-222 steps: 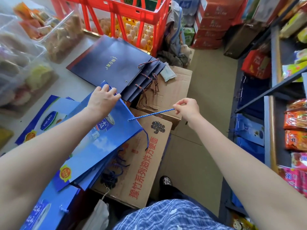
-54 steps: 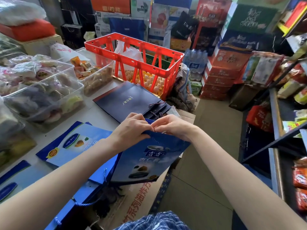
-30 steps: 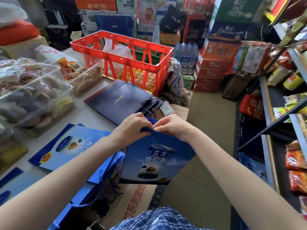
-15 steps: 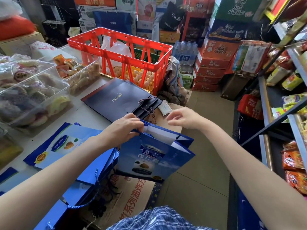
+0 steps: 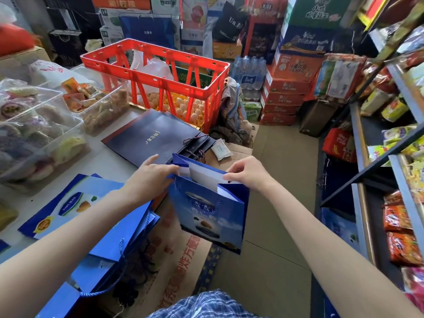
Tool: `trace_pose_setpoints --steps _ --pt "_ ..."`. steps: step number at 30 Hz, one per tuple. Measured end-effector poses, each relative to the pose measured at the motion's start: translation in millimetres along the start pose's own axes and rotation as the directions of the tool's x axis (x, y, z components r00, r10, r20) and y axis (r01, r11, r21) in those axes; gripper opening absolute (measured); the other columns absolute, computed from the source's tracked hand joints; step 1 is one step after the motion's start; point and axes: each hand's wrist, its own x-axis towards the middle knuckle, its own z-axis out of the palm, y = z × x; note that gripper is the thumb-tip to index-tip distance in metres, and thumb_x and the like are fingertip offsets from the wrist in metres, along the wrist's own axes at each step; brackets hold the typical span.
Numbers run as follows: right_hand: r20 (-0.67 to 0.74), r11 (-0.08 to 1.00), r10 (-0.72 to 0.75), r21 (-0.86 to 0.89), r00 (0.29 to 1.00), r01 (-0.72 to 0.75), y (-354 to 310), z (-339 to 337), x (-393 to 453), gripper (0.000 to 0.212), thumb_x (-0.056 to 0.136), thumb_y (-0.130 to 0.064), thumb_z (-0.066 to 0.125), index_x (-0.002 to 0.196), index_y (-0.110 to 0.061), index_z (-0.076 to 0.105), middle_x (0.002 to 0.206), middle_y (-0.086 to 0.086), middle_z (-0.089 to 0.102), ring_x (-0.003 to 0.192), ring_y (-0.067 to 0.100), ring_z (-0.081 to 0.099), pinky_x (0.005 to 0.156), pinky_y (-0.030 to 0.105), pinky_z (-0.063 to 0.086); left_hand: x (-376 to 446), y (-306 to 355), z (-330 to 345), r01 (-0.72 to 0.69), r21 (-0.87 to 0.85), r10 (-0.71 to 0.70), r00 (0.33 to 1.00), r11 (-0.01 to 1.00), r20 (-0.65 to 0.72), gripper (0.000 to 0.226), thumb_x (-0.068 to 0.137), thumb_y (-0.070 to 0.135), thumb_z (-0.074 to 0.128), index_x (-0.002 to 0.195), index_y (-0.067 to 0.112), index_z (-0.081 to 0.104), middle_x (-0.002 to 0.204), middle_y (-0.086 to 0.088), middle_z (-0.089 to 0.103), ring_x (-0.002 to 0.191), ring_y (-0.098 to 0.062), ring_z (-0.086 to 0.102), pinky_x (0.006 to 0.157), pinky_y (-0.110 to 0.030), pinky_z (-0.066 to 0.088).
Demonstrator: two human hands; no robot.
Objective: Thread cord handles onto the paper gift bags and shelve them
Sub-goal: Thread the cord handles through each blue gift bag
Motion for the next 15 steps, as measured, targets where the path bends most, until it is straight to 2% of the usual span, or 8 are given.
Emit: trace_pose_setpoints --steps 2,4,5,7,10,12,13,15 --pt "-0.159 0.994 -0.078 -0.088 0.984 0.065 -4 4 -4 0.004 0.078 -0.010 0.074 0.075 -0.007 0.072 0.074 0.001 0.064 0.062 0.003 0.053 0.056 0.007 0.042 14 21 -5 0.177 -0.050 -0.177 0.984 0.983 0.004 0.025 0.098 0.029 0.043 0.101 0.021 0.067 0.095 0.003 0.071 0.098 -0.016 0.063 0.111 -0.032 0.014" --pt "-0.291 0.987 -0.149 -0.100 0.945 0.125 -6 13 -8 0.002 0.077 -0.009 0.073 0.075 -0.008 0.073 0.073 -0.001 0.065 0.062 0.001 0.053 0.057 0.005 0.041 34 42 -7 0.329 -0.144 -0.332 0.943 0.933 0.004 0.045 0.099 0.042 0.032 0.088 0.019 0.069 0.088 0.004 0.070 0.093 -0.016 0.061 0.102 -0.033 0.024" --pt "-0.338 0.979 -0.199 -0.116 0.920 0.168 -7 17 -10 0.002 0.077 -0.009 0.073 0.076 -0.008 0.074 0.074 0.000 0.067 0.064 0.002 0.055 0.061 0.007 0.043 44 49 -8 0.416 -0.201 -0.407 0.909 0.887 0.090 0.052 0.098 0.048 0.030 0.083 0.014 0.067 0.085 0.003 0.068 0.090 -0.017 0.060 0.098 -0.034 0.030" --pt "-0.363 0.944 -0.326 -0.173 0.873 0.280 -8 27 -14 0.002 0.076 -0.008 0.072 0.077 -0.007 0.074 0.081 0.003 0.070 0.074 0.010 0.061 0.075 0.018 0.047 57 59 -7 0.567 -0.415 -0.497 0.824 0.712 0.273 0.054 0.093 0.053 0.039 0.076 0.008 0.061 0.079 -0.005 0.061 0.082 -0.021 0.058 0.086 -0.033 0.043" --pt "-0.257 0.928 -0.372 -0.131 0.892 0.349 -6 34 -15 0.008 0.075 -0.011 0.075 0.081 -0.006 0.074 0.092 0.005 0.070 0.084 0.015 0.064 0.081 0.024 0.051 64 64 -5 0.596 -0.728 -0.556 0.751 0.338 0.356 0.034 0.090 0.020 0.060 0.060 0.007 0.049 0.048 0.000 0.055 0.039 -0.006 0.054 0.041 -0.016 0.042" --pt "-0.268 0.951 -0.252 0.110 0.930 0.289 -2 32 -15 0.008 0.078 -0.012 0.075 0.084 -0.008 0.074 0.093 0.004 0.070 0.086 0.012 0.065 0.081 0.020 0.052 60 58 -3 0.565 -0.787 -0.545 0.753 0.250 0.368 0.033 0.088 0.004 0.058 0.058 0.007 0.046 0.031 0.006 0.049 0.026 -0.001 0.046 0.031 -0.012 0.034" --pt "-0.296 0.912 -0.140 0.334 0.945 0.239 -1 29 -15 0.003 0.080 -0.009 0.072 0.083 -0.008 0.072 0.089 0.004 0.071 0.082 0.012 0.066 0.080 0.021 0.053 58 55 -3 0.557 -0.789 -0.539 0.762 0.260 0.360 0.030 0.087 0.002 0.058 0.059 0.005 0.047 0.034 0.006 0.052 0.027 0.001 0.047 0.034 -0.013 0.039" --pt "-0.255 0.620 0.099 0.772 0.962 0.141 -1 22 -12 0.008 0.085 0.000 0.063 0.082 -0.005 0.068 0.074 0.004 0.071 0.070 0.010 0.066 0.071 0.020 0.054 55 48 -3 0.532 -0.757 -0.510 0.803 0.379 0.309 0.016 0.086 0.003 0.061 0.071 0.002 0.054 0.067 -0.008 0.069 0.042 0.001 0.058 0.060 -0.027 0.056"
